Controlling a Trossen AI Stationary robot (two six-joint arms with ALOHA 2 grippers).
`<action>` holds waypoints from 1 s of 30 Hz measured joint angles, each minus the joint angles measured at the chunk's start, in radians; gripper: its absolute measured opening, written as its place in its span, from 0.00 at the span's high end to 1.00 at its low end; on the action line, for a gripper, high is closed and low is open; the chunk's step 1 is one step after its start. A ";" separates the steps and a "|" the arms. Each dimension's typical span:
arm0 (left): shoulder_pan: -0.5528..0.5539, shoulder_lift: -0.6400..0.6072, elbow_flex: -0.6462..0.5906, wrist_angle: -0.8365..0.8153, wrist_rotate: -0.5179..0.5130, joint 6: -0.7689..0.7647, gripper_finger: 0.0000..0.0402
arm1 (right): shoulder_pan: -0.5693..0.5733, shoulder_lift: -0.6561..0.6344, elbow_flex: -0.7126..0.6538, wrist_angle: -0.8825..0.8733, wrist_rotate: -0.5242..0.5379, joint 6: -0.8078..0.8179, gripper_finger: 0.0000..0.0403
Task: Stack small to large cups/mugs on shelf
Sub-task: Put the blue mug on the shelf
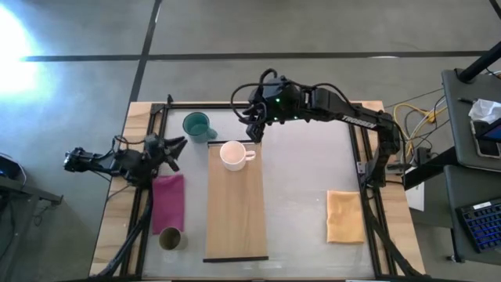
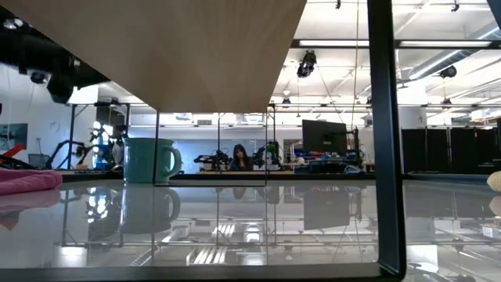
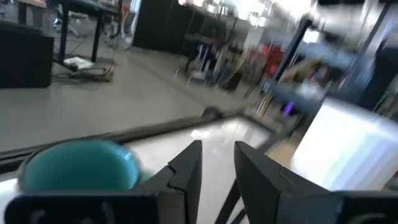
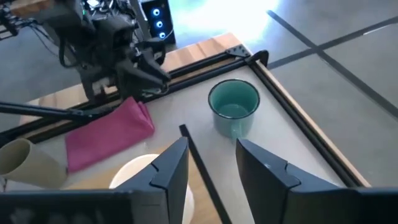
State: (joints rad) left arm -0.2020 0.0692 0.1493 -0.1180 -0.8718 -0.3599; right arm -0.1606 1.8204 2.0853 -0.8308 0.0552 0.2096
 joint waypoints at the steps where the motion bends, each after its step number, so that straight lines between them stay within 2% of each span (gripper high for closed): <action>1: 0.000 0.000 0.000 0.041 0.000 0.001 0.80 | 0.001 0.001 0.000 -0.001 -0.001 0.000 0.68; 5: 0.000 0.000 0.002 0.175 0.001 0.001 0.80 | 0.001 0.002 0.000 -0.001 -0.001 0.000 0.68; 21: 0.000 0.002 -0.010 0.233 0.001 -0.004 0.80 | -0.002 0.002 0.000 -0.001 0.000 0.000 0.71; 26: 0.000 0.001 -0.012 0.321 -0.001 -0.159 0.80 | -0.002 0.002 0.000 -0.002 -0.001 0.000 0.71; 30: 0.001 -0.001 -0.013 0.379 -0.036 -0.042 0.80 | -0.006 0.002 0.000 -0.001 0.000 -0.001 0.71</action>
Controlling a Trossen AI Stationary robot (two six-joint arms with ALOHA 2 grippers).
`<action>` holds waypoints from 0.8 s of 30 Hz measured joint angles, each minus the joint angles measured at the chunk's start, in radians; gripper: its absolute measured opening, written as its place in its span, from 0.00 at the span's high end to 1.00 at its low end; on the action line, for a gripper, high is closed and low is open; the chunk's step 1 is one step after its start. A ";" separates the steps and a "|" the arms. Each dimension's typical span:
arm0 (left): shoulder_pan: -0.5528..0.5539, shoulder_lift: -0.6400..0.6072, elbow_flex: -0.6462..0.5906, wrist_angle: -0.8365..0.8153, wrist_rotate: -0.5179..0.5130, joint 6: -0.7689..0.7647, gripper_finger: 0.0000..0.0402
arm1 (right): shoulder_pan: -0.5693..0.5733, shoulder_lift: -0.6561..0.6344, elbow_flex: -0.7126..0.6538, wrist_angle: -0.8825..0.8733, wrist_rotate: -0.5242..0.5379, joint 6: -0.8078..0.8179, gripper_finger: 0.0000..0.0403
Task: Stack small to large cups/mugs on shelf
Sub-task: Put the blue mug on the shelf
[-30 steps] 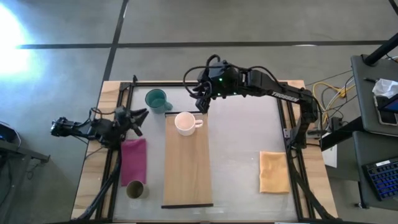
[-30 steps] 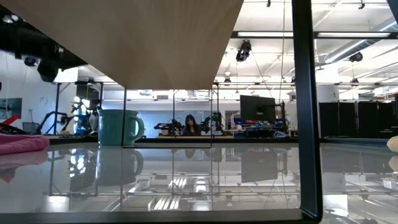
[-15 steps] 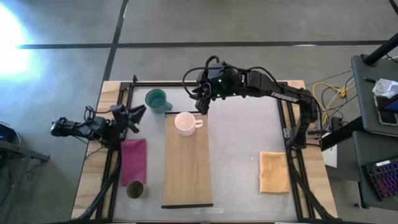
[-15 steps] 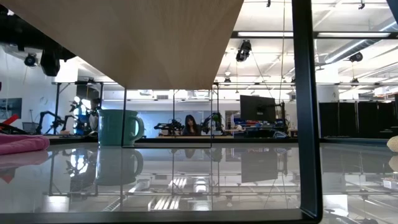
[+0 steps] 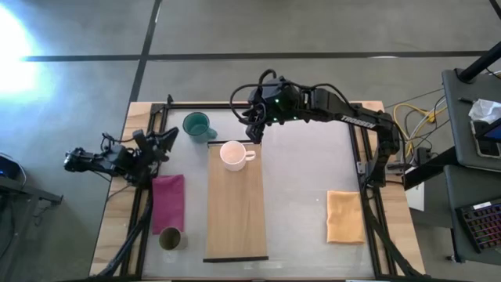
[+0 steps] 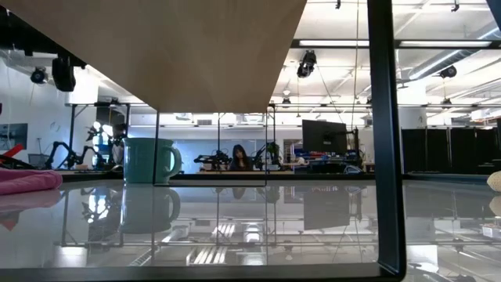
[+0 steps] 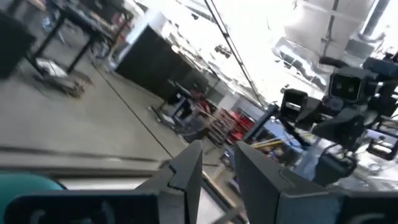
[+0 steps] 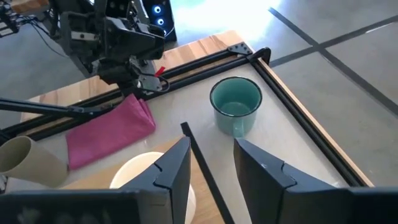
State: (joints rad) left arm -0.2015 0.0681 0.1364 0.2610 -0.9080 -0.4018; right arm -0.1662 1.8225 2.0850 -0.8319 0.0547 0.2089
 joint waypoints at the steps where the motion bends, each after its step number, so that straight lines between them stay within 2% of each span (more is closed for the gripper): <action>1: 0.000 0.001 -0.002 0.031 -0.023 0.010 0.80 | -0.003 0.000 0.000 0.000 0.000 0.000 0.71; 3: 0.000 0.017 -0.007 0.124 -0.044 0.015 0.80 | -0.008 0.000 0.000 0.000 0.002 0.000 0.72; 5: 0.001 0.038 -0.008 0.215 -0.020 0.054 0.80 | -0.013 0.000 0.000 0.001 0.002 0.000 0.73; 8: 0.000 0.062 0.080 0.159 0.030 0.126 0.80 | -0.021 0.000 0.000 0.001 0.009 0.000 0.73; 10: 0.001 0.084 0.185 -0.051 0.046 0.119 0.80 | -0.026 0.000 0.000 0.001 0.010 0.000 0.74; 14: 0.004 0.192 0.419 -0.587 0.132 -0.044 0.80 | -0.038 0.000 0.000 0.002 0.010 -0.003 0.73; 17: 0.011 0.291 0.530 -0.830 0.205 -0.089 0.80 | -0.051 0.000 0.000 0.002 0.010 -0.009 0.74; 19: 0.027 0.362 0.567 -0.889 0.155 -0.091 0.80 | -0.059 0.000 0.000 0.002 0.010 -0.010 0.74; 22: 0.081 0.452 0.610 -0.966 -0.084 -0.107 0.80 | -0.069 0.000 0.000 0.002 0.011 -0.008 0.75; 24: 0.144 0.491 0.637 -0.951 -0.175 -0.060 0.80 | -0.071 0.000 0.000 0.002 0.011 -0.003 0.75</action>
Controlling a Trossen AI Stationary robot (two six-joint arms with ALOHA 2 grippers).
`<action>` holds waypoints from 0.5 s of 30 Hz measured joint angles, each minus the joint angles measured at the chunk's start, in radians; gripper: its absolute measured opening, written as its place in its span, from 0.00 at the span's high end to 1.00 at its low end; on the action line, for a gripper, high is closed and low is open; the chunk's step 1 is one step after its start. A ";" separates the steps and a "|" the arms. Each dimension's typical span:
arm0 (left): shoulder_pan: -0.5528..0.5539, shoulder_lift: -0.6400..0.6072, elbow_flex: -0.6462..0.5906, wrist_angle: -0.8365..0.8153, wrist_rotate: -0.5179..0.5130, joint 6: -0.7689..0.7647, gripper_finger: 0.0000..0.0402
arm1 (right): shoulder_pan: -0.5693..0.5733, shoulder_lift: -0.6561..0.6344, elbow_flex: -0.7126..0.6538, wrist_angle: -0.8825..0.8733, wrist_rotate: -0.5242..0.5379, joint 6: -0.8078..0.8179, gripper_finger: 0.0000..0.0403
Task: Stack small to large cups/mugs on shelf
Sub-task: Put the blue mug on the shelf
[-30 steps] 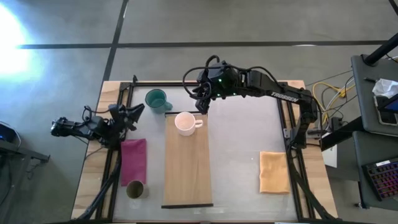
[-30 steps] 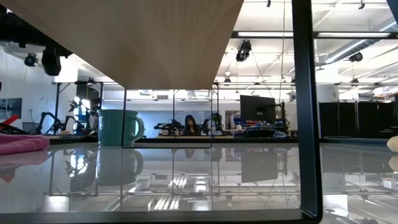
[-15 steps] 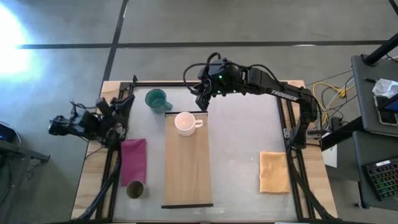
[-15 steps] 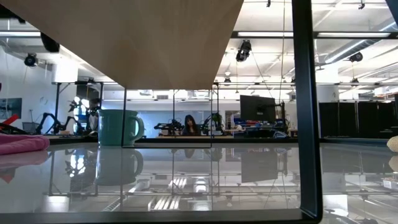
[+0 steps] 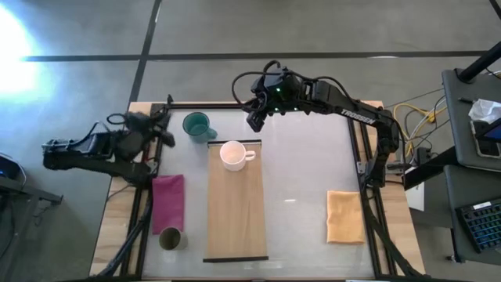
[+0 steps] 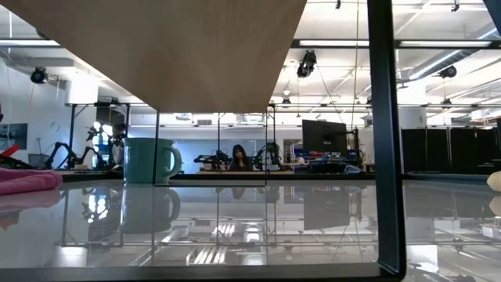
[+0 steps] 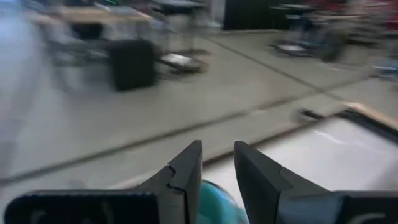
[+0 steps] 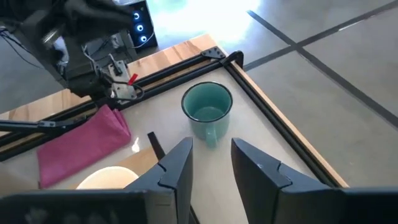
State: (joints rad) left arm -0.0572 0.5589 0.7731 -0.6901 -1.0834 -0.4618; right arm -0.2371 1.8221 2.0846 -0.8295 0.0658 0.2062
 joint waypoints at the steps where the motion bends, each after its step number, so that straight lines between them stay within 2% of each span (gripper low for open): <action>1: 0.042 0.013 0.014 0.019 0.004 0.044 0.80 | 0.000 0.000 0.000 0.000 0.000 0.000 0.74; 2: 0.088 0.026 0.027 0.064 0.039 0.113 0.80 | 0.000 0.000 0.000 0.000 0.000 0.000 0.74; 4: 0.193 0.050 0.039 0.216 0.201 0.300 0.80 | 0.000 0.000 0.000 0.000 0.000 0.000 0.74; 6: 0.302 0.064 0.042 0.392 0.485 0.471 0.80 | 0.000 0.000 0.000 0.000 0.002 0.000 0.74; 7: 0.359 0.077 0.057 0.452 0.604 0.490 0.80 | 0.000 0.000 0.000 0.000 0.006 0.001 0.75; 8: 0.422 0.110 0.077 0.479 0.675 0.484 0.80 | 0.000 0.000 0.000 0.000 0.007 0.003 0.75; 12: 0.688 0.267 0.170 0.358 0.796 0.449 0.80 | 0.001 0.000 0.000 -0.004 0.007 0.004 0.76; 15: 0.914 0.389 0.260 0.185 1.013 0.476 0.80 | 0.001 0.000 0.000 -0.005 0.007 0.027 0.75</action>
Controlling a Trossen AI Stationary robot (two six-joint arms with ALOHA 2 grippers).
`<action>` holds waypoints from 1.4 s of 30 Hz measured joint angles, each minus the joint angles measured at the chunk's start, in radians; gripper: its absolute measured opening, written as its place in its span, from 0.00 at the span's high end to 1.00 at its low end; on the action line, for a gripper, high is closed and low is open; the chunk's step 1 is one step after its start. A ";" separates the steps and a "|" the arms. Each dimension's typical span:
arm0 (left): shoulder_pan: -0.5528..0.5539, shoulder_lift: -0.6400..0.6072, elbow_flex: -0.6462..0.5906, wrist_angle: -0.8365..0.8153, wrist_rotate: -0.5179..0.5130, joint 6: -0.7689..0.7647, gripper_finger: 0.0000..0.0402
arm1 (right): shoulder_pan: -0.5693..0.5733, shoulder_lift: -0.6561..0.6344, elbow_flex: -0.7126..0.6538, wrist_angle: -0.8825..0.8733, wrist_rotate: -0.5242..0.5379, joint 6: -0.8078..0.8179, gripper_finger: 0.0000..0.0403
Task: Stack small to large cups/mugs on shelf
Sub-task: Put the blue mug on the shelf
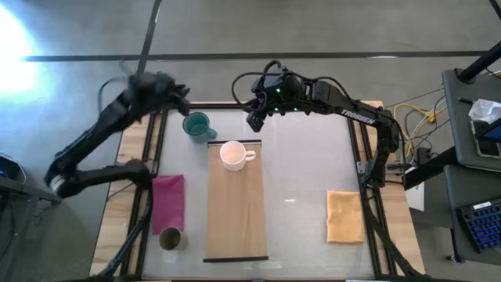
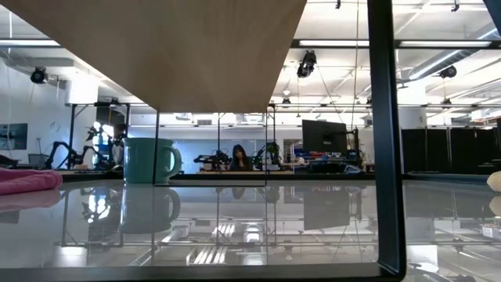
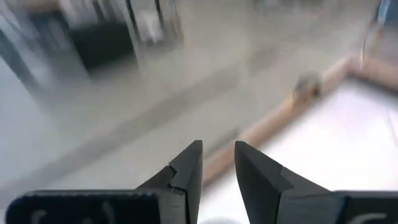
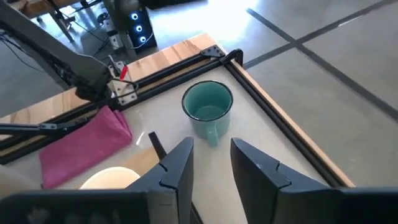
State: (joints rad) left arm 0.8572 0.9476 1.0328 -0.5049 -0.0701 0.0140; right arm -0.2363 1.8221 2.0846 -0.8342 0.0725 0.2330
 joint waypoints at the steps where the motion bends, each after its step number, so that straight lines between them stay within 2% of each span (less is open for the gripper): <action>1: 0.069 0.042 0.023 -0.070 0.084 0.012 0.80 | 0.000 0.000 0.000 -0.001 0.000 0.003 0.75; 3: 0.178 0.122 0.055 -0.150 0.257 0.039 0.80 | 0.000 0.000 0.000 -0.013 0.000 0.003 0.75; 5: 0.242 0.177 0.093 -0.207 0.394 0.050 0.80 | 0.000 0.000 0.000 -0.032 0.002 0.003 0.74; 7: 0.283 0.225 0.122 -0.240 0.422 0.104 0.80 | -0.002 0.000 0.000 -0.056 0.014 0.003 0.75; 11: 0.303 0.318 0.136 -0.340 0.409 0.177 0.80 | -0.013 0.000 0.000 -0.125 0.019 0.019 0.74; 14: 0.293 0.356 0.143 -0.407 0.434 0.206 0.80 | -0.023 0.000 0.000 -0.176 0.020 0.039 0.71; 17: 0.283 0.393 0.136 -0.455 0.414 0.230 0.80 | -0.027 0.000 0.000 -0.211 0.046 0.034 0.68; 23: 0.281 0.407 0.137 -0.443 0.296 0.277 0.80 | -0.036 -0.001 0.000 -0.209 0.068 0.020 0.62; 31: 0.280 0.444 0.124 -0.461 0.288 0.262 0.80 | -0.054 -0.001 -0.004 -0.209 0.070 0.001 0.56; 42: 0.279 0.539 0.123 -0.479 0.292 0.261 0.80 | -0.061 -0.001 -0.028 -0.209 0.070 -0.001 0.56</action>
State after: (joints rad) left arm 1.1366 1.4869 1.1560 -0.9841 0.2224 0.2748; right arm -0.2974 1.8214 2.0563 -1.0435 0.1425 0.2317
